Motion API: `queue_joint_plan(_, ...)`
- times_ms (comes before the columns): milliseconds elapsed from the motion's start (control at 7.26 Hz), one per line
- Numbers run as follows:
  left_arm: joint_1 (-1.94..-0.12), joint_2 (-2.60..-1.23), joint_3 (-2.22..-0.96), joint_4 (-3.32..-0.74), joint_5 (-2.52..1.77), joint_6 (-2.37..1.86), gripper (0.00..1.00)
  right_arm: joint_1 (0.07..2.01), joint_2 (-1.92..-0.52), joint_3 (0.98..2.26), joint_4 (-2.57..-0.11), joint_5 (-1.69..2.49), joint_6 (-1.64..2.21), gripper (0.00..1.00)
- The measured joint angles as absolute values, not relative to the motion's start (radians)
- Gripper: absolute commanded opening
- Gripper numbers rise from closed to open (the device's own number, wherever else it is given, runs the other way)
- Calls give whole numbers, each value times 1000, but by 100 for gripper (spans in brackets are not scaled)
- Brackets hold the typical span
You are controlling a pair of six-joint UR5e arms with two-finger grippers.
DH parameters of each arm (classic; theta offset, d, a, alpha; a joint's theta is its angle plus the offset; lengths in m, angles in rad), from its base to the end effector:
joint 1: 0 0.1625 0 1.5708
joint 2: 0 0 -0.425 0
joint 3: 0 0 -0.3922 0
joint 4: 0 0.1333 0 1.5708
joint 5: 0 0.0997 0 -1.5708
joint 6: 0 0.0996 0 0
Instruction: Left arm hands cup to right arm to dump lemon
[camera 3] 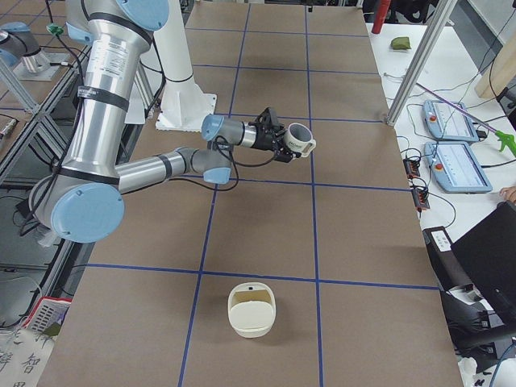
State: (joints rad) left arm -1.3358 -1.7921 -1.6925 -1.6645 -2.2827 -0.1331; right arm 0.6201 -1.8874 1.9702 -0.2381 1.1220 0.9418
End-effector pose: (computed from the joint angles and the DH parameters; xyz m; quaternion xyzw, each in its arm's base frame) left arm 0.0698 -0.5847 0.4714 0.1374 0.3716 0.1220 0.9100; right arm -0.1925 -0.3544 0.4493 0.5078 -0.4153 0.1414 0.7414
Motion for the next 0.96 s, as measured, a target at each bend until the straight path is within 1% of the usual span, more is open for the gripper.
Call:
queue_joint_plan(276,-1336,-1795,-1692,-1664,-2284,-137,100,631,-1994,1818,74,1118,963,0)
queue_joint_plan(413,-1336,-1796,-1692,-1664,-2285,-139,100,636,-2025,1752,191,1117,1002,0)
queue_joint_plan(965,-1336,-1794,-1699,-1665,-2288,-140,100,648,-2048,1389,701,1121,1203,0)
